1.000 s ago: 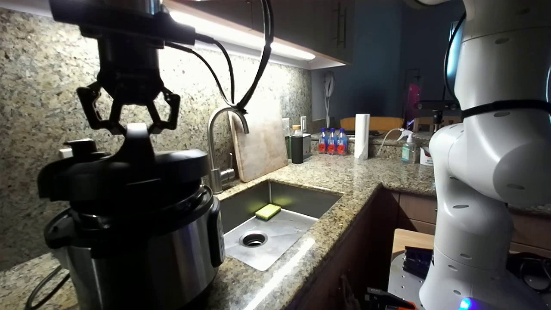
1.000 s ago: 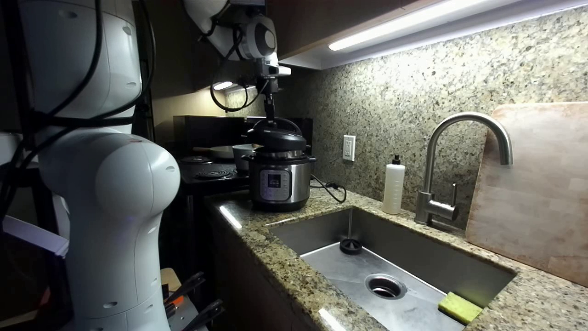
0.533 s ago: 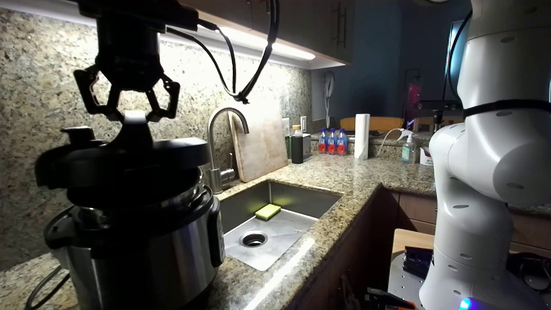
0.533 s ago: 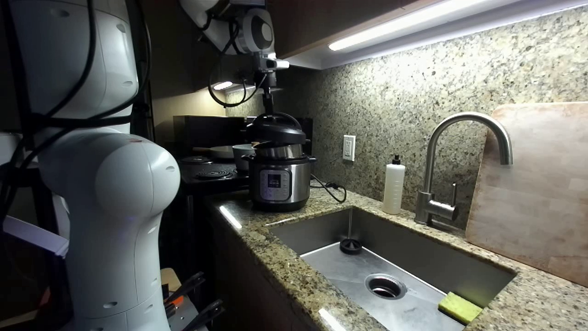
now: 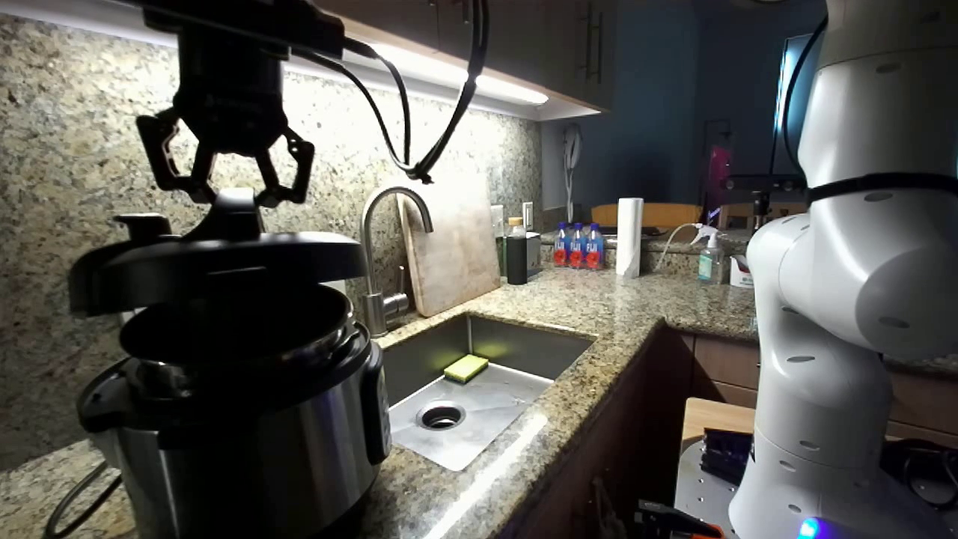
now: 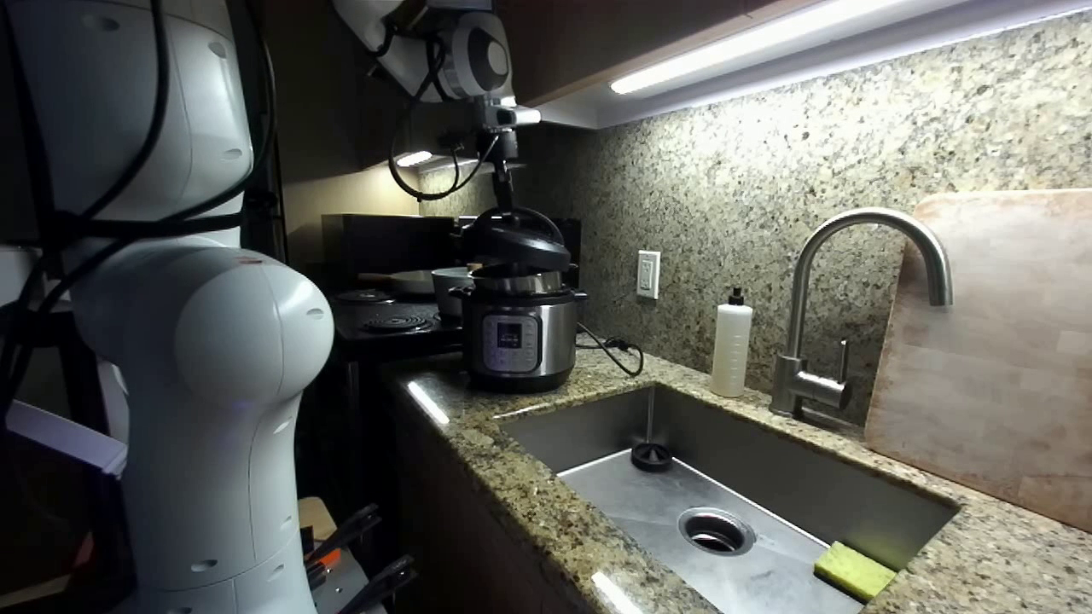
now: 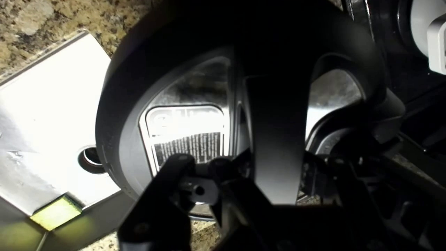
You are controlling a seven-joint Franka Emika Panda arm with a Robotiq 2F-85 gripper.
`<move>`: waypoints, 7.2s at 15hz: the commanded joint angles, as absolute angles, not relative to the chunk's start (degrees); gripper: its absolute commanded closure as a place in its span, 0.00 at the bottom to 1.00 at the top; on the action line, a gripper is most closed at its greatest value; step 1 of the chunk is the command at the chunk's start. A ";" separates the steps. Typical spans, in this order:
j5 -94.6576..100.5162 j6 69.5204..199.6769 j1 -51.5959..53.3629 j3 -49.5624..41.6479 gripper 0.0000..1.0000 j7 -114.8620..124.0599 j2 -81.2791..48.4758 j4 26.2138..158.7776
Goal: Remove the black lid from the rice cooker and put it in the sink
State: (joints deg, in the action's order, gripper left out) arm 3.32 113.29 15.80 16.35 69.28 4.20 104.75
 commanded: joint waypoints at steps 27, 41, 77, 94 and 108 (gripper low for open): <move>3.29 118.20 3.48 10.37 0.89 72.79 24.78 125.09; 2.73 117.38 -2.21 4.86 0.90 69.51 24.27 128.63; 10.38 136.79 -5.89 2.65 0.92 73.71 10.02 133.71; 14.63 148.78 -5.82 -6.52 0.92 76.42 -4.39 131.33; 17.99 152.52 3.56 -15.17 0.93 84.74 -19.88 122.33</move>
State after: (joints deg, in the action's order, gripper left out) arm 14.80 151.37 0.67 -12.78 80.44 -18.63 123.96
